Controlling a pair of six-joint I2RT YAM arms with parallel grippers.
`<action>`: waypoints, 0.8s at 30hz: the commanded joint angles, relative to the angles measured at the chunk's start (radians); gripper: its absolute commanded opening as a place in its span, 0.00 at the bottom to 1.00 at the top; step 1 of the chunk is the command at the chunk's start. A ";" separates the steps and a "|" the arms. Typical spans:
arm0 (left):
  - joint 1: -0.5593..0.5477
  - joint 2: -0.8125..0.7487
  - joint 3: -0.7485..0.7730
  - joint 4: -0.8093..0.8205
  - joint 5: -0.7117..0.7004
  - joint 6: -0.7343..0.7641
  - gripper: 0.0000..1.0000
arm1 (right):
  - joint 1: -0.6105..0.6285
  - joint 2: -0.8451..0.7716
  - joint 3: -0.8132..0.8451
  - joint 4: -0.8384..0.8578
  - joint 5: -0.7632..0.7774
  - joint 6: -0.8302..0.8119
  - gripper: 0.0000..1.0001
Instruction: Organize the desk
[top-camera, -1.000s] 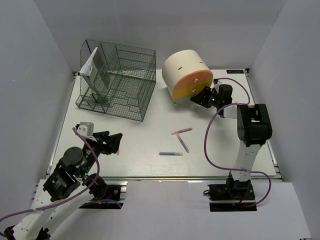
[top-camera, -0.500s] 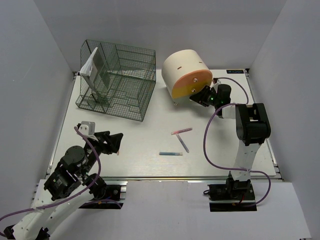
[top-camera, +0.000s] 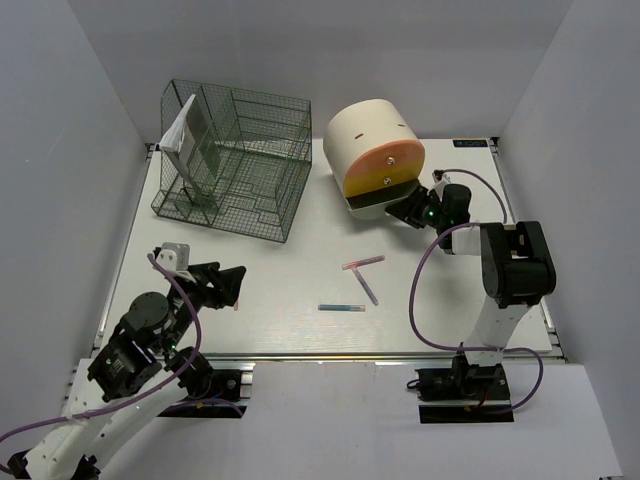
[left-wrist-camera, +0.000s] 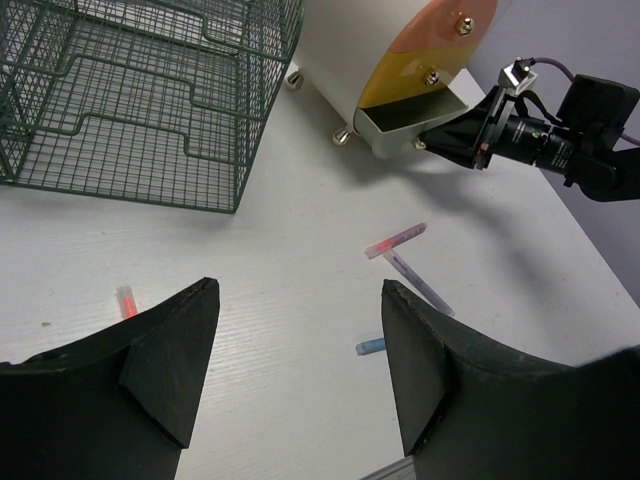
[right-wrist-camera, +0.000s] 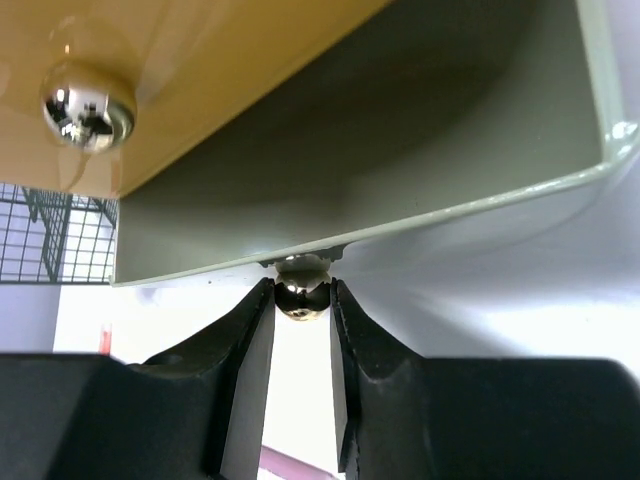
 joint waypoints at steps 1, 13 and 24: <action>0.003 -0.014 -0.007 0.006 -0.002 -0.005 0.76 | -0.001 -0.049 -0.030 0.025 -0.014 -0.031 0.29; 0.003 -0.017 -0.005 0.006 -0.002 -0.005 0.76 | -0.009 -0.200 -0.090 -0.120 -0.032 -0.265 0.71; 0.003 -0.014 -0.008 0.012 0.019 0.002 0.75 | 0.145 -0.393 0.014 -0.746 -0.132 -0.794 0.09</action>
